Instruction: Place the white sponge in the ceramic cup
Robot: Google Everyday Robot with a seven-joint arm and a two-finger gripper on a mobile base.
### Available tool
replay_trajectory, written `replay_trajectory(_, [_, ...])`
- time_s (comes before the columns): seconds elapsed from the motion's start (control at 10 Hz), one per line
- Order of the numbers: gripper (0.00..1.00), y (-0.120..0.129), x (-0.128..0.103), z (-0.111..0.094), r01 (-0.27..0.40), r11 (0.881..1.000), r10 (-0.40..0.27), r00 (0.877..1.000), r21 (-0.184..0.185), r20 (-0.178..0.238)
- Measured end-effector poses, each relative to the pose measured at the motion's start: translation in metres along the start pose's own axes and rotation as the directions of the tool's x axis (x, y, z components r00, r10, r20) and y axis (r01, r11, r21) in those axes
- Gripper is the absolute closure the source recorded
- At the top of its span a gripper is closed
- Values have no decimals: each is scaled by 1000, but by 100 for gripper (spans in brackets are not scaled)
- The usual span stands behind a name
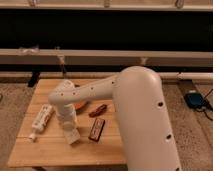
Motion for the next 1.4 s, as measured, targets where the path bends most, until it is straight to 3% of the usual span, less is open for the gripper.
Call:
replay_trajectory(0.3, [100,21,10,-58,-51,991,63,994,125,-93])
replay_trajectory(0.5, [100,32,15,-95,-59,984,87,982,168,-166])
replay_trajectory(0.9, [100,78,52,-156,-102,962,181,933,252,-312])
replay_trajectory(1.2, [100,117,89,-183,-187,928,307,873,321,-379])
replay_trajectory(1.4, [100,144,108,-201,-261,888,417,803,378,-426])
